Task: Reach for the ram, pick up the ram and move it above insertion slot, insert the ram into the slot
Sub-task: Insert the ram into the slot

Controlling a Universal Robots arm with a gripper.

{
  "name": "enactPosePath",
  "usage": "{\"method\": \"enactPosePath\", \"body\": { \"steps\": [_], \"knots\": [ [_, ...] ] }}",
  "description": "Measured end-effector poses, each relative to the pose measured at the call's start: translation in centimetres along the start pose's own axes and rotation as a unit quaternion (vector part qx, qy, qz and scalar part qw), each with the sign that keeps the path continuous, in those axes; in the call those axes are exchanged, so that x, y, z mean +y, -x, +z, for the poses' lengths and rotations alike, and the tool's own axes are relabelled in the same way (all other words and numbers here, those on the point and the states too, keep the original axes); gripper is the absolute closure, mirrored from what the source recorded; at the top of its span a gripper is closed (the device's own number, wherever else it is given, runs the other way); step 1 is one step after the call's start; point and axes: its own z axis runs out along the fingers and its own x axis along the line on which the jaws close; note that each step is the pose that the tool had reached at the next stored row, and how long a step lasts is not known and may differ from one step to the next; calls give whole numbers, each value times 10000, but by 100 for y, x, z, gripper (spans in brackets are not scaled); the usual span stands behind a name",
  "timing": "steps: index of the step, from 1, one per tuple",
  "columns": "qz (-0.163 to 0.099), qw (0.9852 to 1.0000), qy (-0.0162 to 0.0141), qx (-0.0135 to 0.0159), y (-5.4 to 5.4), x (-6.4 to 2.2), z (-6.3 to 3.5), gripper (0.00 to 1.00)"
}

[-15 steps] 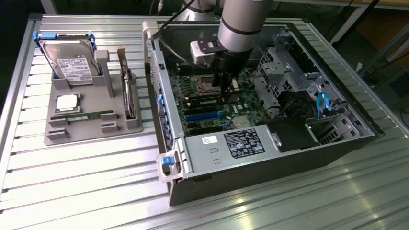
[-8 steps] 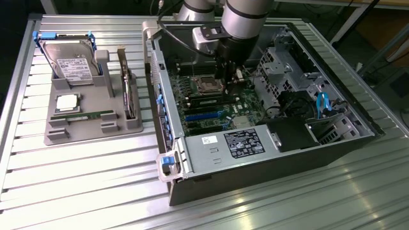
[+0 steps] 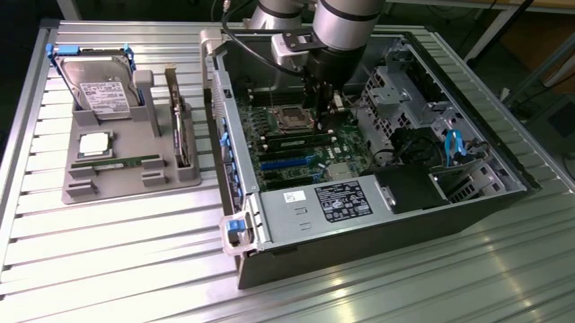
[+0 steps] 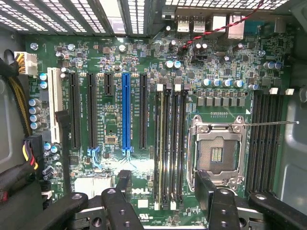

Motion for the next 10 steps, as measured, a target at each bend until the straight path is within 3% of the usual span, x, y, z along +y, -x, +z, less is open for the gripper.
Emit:
{"method": "enactPosePath", "body": {
  "steps": [10],
  "knots": [
    [0, 10000, 1, 3, 1, -2, -30, 36]
  ]
}}
